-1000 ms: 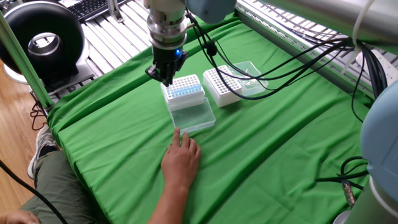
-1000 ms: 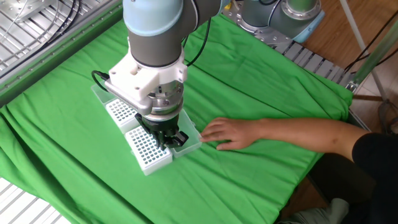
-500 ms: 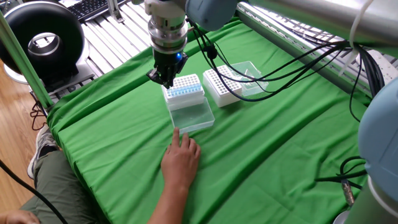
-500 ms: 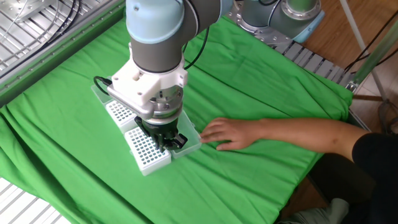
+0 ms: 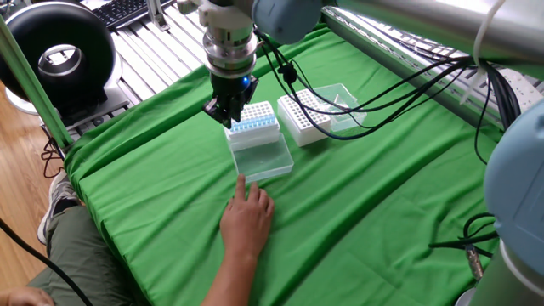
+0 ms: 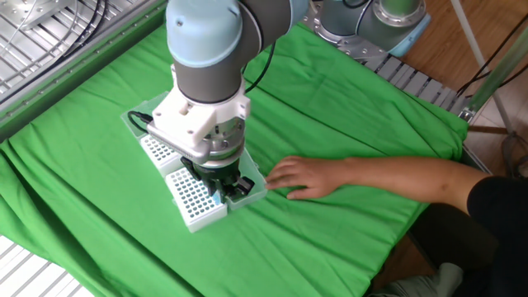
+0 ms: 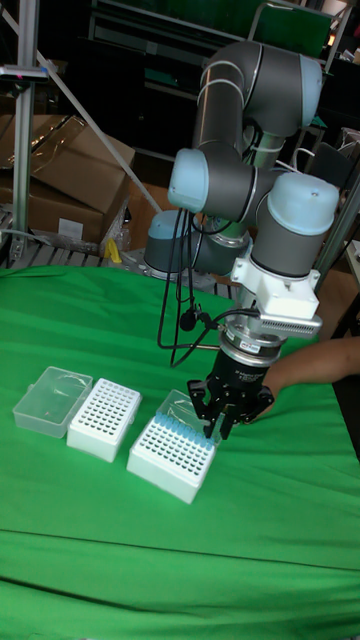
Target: Insert a medium pipette tip into the holder for medium pipette tips
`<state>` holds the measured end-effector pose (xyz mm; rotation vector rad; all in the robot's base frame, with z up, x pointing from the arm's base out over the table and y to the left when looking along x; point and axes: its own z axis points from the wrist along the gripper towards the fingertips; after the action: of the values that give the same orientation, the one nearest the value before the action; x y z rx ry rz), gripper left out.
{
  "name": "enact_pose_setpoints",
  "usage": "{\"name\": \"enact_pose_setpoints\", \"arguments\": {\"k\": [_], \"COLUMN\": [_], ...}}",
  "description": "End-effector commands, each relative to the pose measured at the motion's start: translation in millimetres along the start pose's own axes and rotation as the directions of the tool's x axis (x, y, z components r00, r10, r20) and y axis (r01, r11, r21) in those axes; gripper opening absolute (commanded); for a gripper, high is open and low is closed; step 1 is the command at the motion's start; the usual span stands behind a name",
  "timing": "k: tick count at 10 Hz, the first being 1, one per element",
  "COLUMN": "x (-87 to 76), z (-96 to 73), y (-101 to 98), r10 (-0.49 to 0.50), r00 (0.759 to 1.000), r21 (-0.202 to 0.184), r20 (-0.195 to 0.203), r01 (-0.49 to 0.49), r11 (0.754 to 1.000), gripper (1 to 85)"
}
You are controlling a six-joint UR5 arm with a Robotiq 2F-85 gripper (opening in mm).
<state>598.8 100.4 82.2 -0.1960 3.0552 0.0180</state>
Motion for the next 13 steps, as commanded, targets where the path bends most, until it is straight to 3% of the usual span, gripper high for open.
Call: {"name": "enact_pose_setpoints", "arguments": {"k": [1, 2, 4, 7, 9, 11, 12, 13], "x": [8.3, 14.5, 25.2, 28.6, 32.0, 36.5, 46.5, 43.2], "z": [-1.9, -8.4, -32.7, -55.7, -74.9, -91.2, -98.2, -99.5], "y": [-14.8, -30.7, -56.9, -98.5, -94.4, -125.0, -141.6, -151.1], "r10": [-0.019, -0.038, -0.021, -0.013, 0.121, 0.137, 0.159, 0.176], "r00": [0.999, 0.997, 0.989, 0.991, 0.987, 0.984, 0.979, 0.980], "r21": [0.048, 0.094, 0.130, 0.194, 0.111, 0.070, 0.111, 0.126], "r20": [-0.039, -0.074, -0.145, -0.135, -0.105, -0.112, -0.123, -0.091], "r01": [0.021, 0.045, 0.040, 0.039, -0.109, -0.130, -0.146, -0.164], "r11": [0.999, 0.995, 0.991, 0.980, 0.988, 0.989, 0.983, 0.978], "gripper": [25.3, 23.7, 18.0, 15.7, 13.3, 13.3, 13.0, 8.0]}}
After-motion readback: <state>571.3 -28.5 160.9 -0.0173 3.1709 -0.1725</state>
